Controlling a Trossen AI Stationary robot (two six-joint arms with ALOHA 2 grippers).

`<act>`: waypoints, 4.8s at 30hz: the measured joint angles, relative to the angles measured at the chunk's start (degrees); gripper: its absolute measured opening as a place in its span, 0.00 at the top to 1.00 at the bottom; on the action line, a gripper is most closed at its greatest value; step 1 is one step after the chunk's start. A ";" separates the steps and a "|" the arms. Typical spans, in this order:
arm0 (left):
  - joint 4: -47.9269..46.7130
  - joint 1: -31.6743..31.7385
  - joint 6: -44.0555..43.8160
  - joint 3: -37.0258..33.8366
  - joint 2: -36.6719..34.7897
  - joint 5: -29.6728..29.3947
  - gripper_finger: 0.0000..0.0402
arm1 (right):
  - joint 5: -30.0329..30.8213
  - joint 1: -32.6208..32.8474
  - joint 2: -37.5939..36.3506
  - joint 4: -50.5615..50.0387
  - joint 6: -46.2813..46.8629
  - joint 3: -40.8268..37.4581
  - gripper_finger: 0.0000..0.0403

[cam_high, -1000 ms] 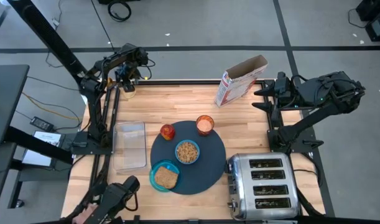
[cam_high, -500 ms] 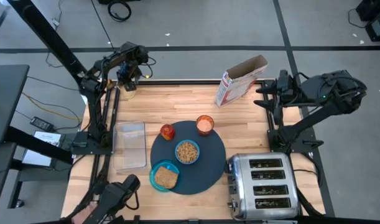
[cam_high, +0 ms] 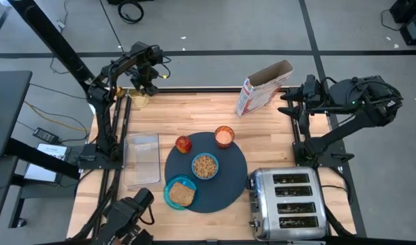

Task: Arrange a breakfast setting
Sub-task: Put the gold spoon on top of the dark blue placemat beside the blue bowl

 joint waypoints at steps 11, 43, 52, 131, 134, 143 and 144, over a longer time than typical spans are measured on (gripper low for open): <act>7.36 0.96 -9.43 -5.44 0.11 3.56 0.68 | -0.90 0.00 -0.04 0.02 -1.03 0.00 0.48; 7.59 -4.76 -20.45 -3.43 -0.09 9.89 0.80 | -1.32 0.00 -0.05 0.25 -5.45 0.00 0.48; -0.67 -2.03 -7.87 7.71 -0.64 8.53 0.59 | -2.38 0.00 -0.05 0.23 -5.12 0.00 0.48; -1.19 2.28 9.85 -5.72 -5.40 2.60 0.75 | -1.74 0.00 -0.04 -0.19 0.61 0.00 0.48; -1.19 2.28 9.94 -5.72 -5.40 2.60 0.72 | -1.74 0.01 -0.07 -0.21 0.56 0.00 0.48; -1.21 2.52 10.14 -9.22 -5.31 2.20 0.76 | -1.72 0.00 -0.04 -0.21 0.50 0.00 0.48; -1.20 2.52 10.11 -9.28 -5.31 2.18 0.76 | -1.72 0.00 -0.04 -0.21 0.50 0.00 0.48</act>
